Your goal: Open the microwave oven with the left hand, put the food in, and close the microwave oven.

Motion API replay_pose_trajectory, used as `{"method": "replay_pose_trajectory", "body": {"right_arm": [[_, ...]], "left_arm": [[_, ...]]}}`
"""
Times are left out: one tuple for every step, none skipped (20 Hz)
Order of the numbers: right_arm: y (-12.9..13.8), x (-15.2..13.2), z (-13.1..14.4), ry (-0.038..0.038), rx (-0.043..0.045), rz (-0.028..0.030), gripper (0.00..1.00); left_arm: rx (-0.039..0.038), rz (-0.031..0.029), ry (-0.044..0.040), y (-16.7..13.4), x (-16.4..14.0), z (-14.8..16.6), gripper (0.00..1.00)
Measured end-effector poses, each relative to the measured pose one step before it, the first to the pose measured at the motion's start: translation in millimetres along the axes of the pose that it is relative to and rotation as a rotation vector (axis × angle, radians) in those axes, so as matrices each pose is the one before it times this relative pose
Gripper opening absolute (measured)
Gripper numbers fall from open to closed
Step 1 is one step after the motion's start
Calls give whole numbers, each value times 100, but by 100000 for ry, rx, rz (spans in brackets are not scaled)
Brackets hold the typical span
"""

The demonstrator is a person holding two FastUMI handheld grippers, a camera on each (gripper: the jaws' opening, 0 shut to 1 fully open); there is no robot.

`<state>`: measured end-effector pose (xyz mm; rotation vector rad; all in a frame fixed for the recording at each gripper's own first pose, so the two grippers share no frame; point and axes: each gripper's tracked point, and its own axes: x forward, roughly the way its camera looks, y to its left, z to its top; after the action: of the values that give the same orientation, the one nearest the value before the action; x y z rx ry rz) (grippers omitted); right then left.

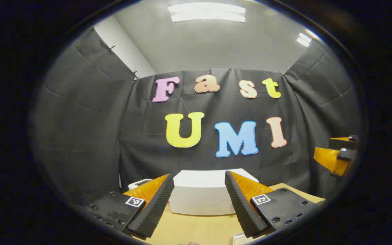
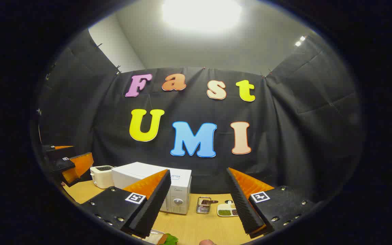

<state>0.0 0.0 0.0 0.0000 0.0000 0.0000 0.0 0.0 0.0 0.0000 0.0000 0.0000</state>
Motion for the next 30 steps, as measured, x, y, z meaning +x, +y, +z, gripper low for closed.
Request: {"method": "replay_pose_trajectory", "body": {"right_arm": [[-224, -174, 96, -304, -93, -419, 96], [-339, -94, 207, -539, -643, -739, 96], [-159, -168, 47, -450, -499, -292, 96], [-133, -78, 23, -210, -178, -58, 96], [-168, -38, -155, 217, 98, -132, 96], [-175, -52, -68, 256, 330, -137, 96], [-184, -67, -55, 212, 351, -33, 96], [-188, -112, -50, 319, 191, -49, 96], [-221, -56, -19, 218, 210, -56, 96], [-104, -44, 72, -218, 239, 339, 96], [-73, -84, 27, -342, 143, 397, 96], [-130, -26, 51, -329, -71, 510, 96], [-156, -49, -149, -128, -258, 411, 96], [-226, -91, -93, 53, 102, 444, 96], [-71, -141, -81, 164, 677, 703, 96], [-120, 13, -111, 140, 814, 761, 96], [-229, -197, -23, -479, 557, 339, 96], [-342, -42, 66, -644, 78, -308, 96], [-339, -120, -300, 328, -277, -525, 96], [-205, -80, -305, 1004, -344, -472, 96], [-78, 23, -194, 663, -124, -464, 96], [-182, 27, 67, 160, -140, -793, 96], [-263, -115, 89, -216, -149, -1086, 96], [-297, 179, 90, -15, -313, -1612, 96], [-318, 105, -80, 374, -492, -1885, 96], [-293, 117, 132, 10, -323, -1782, 96], [-126, 143, 142, -54, -422, -1573, 96], [-191, 112, 78, -177, -723, -1643, 96], [-421, 53, 46, -63, -845, -2171, 96], [-310, 129, -90, 422, -593, -2100, 96]], "left_arm": [[-321, -198, -188, -278, -158, 120, 100], [-210, -154, -603, -209, -171, 8, 98], [56, -384, -571, -242, -101, 113, 98], [34, -971, -278, -389, -205, 93, 96], [-97, -1001, -336, -499, -114, 61, 94], [-9, -700, -202, -273, 87, -65, 97], [114, -353, 214, -272, 48, 99, 100], [56, 116, 283, -156, -9, -116, 100], [-21, 338, 324, -86, 154, 59, 100], [-94, 17, 161, -303, 48, -82, 100], [288, 333, 400, -185, -17, -83, 94], [516, 326, 361, -99, -64, -246, 95], [420, 98, 155, -318, 9, -7, 95], [610, 300, 227, -243, 82, -88, 95], [499, 279, 344, -170, 80, -124, 96], [319, 99, 194, -384, 98, -208, 96], [435, -279, -160, -377, 202, -114, 97], [855, -306, -26, -377, 519, -236, 98], [954, -514, 352, -385, 430, -159, 98], [604, -948, 329, -513, 536, -347, 99], [-164, -1201, 193, -503, 633, -185, 99], [-622, -1307, 312, -522, 897, -449, 100], [-668, -1347, 119, -405, 1014, -359, 97], [-301, -1278, 335, -379, 872, -517, 94], [-265, -1610, 213, -402, 1214, -473, 94], [-218, -1301, 101, -330, 1142, -498, 96], [159, -1145, 112, -309, 1167, -463, 99], [222, -1045, 646, -234, 1089, -684, 98], [25, -1649, 906, -446, 1049, -724, 94], [-415, -1735, 1108, -534, 1085, -932, 98]]}}
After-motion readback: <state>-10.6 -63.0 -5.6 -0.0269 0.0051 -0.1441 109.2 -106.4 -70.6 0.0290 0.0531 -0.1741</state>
